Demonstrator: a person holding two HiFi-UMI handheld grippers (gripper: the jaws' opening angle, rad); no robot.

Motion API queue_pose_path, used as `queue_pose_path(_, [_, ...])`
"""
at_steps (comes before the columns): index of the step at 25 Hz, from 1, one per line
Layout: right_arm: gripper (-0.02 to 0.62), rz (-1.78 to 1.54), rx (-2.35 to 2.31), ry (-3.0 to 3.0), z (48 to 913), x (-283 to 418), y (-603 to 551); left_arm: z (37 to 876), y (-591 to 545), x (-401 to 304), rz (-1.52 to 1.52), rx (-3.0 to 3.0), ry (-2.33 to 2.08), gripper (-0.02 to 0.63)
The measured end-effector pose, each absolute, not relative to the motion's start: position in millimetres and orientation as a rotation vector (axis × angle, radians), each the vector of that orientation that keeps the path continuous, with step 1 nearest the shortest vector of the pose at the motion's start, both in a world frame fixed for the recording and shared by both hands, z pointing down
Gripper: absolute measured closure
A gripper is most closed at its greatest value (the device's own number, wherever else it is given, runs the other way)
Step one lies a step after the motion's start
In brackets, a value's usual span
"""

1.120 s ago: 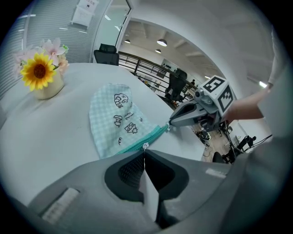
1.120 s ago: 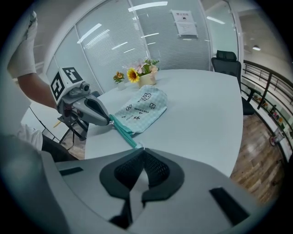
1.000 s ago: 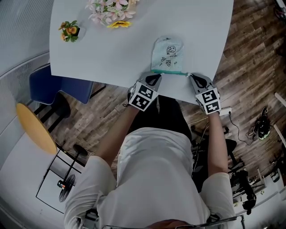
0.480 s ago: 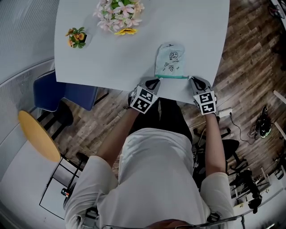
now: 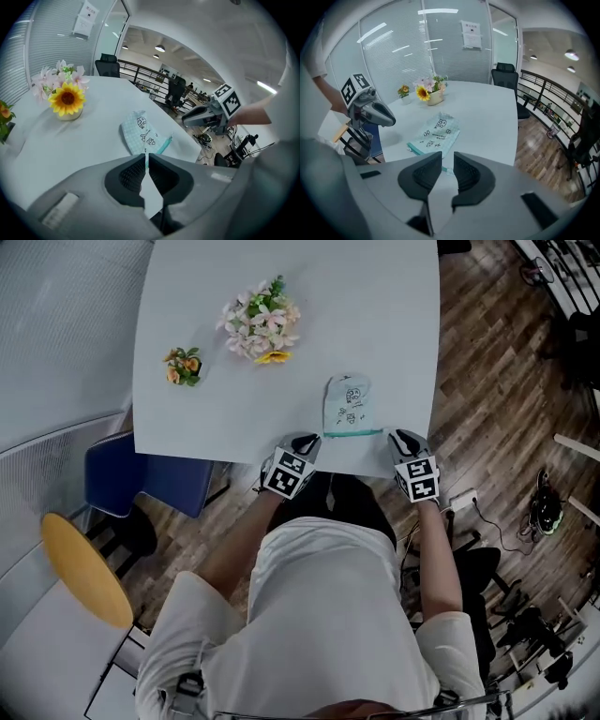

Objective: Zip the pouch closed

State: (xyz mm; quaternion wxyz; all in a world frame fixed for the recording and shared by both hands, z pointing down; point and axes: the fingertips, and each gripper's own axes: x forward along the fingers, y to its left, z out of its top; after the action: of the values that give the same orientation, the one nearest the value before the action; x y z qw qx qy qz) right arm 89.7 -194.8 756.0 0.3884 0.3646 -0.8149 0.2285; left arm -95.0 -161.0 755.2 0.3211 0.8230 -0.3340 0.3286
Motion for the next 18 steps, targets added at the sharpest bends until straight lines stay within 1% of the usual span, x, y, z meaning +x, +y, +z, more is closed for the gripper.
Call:
queue_pose_path(7, [0.535,0.572,1.043,-2.091,687.8,79.7,-191.3,701.0,-160.5,-115.1,0.82,2.187,-0.898,0.584])
queue_pose_path(10, [0.562,0.616,1.113,-2.123,659.4,75.6,-188.0,680.1,-157.5,-113.4,0.814,2.221,-0.892,0.584])
queue_pose_path(18, [0.571,0.579,1.188,-2.242,578.2,82.1,-163.4,599.6,-153.2,-93.2,0.667,2.333,-0.932,0.584])
